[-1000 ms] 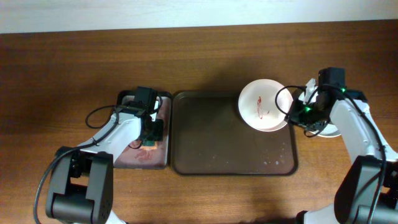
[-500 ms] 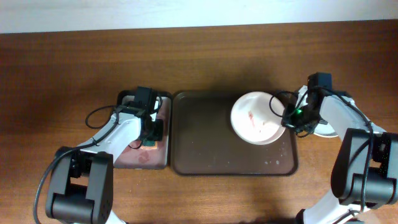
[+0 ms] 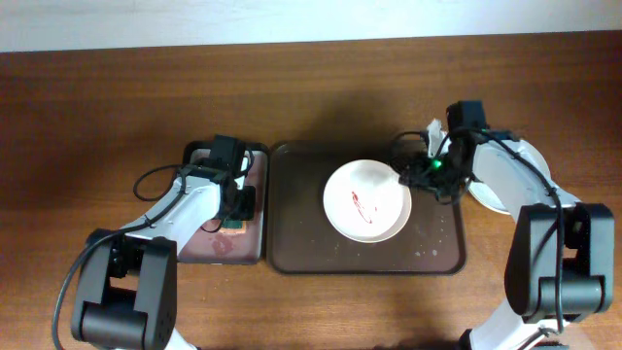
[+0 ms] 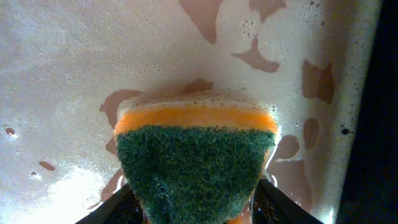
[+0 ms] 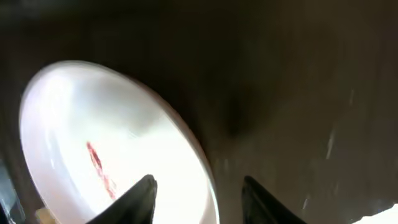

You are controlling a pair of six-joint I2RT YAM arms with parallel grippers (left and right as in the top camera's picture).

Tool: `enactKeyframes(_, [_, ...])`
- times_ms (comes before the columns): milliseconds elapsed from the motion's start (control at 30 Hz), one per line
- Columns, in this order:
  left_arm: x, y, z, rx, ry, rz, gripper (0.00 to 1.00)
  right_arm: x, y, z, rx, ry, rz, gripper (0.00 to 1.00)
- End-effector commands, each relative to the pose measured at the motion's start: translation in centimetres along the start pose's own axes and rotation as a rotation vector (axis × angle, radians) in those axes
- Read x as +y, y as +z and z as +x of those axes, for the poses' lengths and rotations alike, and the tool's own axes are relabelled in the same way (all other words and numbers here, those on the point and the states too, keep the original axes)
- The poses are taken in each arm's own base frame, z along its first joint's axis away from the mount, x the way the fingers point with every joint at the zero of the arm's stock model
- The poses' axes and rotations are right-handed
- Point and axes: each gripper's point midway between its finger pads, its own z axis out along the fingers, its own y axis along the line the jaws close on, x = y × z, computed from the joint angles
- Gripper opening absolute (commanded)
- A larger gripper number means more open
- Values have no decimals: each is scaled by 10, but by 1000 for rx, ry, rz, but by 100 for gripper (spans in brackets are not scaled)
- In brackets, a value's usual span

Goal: Clean dirty plates on tray and stack at the side
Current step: 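Pull the pink plate to tray center with right gripper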

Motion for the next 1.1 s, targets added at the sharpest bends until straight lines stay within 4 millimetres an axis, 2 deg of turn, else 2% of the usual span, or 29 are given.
enactKeyframes(0, [-3, 4, 2, 15, -4, 13, 52, 4, 2, -19, -61, -139, -1, 39])
enactKeyframes(100, [-3, 4, 2, 15, -4, 13, 52, 1, 9, -18, -54, -141, -1, 35])
enactKeyframes(267, [-3, 4, 2, 15, -4, 13, 52, 8, 33, -1, 23, -183, -3, 34])
enactKeyframes(333, [-3, 4, 2, 16, -4, 13, 52, 1, 39, 0, 32, -187, 74, 15])
enactKeyframes(400, [-3, 4, 2, 16, -4, 13, 52, -12, 38, 1, 28, -93, 162, 4])
enactKeyframes(467, [-3, 4, 2, 15, -4, 13, 51, -17, 37, 10, 49, 77, 189, 4])
enactKeyframes(533, [-3, 4, 2, 15, -4, 13, 49, -19, 35, 28, 105, 255, 209, 4])
enactKeyframes(700, [-3, 4, 1, 12, -4, 14, 47, -18, 33, 37, 144, 258, 209, 4])
enactKeyframes(733, [-3, 4, 1, 10, -5, 14, 45, -19, 33, 38, 144, 257, 209, 4])
enactKeyframes(767, [-3, 4, 0, 6, -5, 15, 38, -19, 33, 38, 144, 255, 209, 4])
enactKeyframes(800, [-3, 4, -2, 0, -5, 15, 6, -19, 33, 38, 144, 255, 209, 4])
enactKeyframes(833, [-4, 4, -4, -8, -5, 16, 0, -19, 33, 38, 145, 255, 209, 4])
enactKeyframes(933, [-4, -8, -19, -53, -12, 21, 0, -19, 33, 38, 146, 255, 209, 4])
enactKeyframes(1067, [-4, -49, -42, -177, -17, 38, 0, -19, 33, 39, 151, 237, 209, 4])
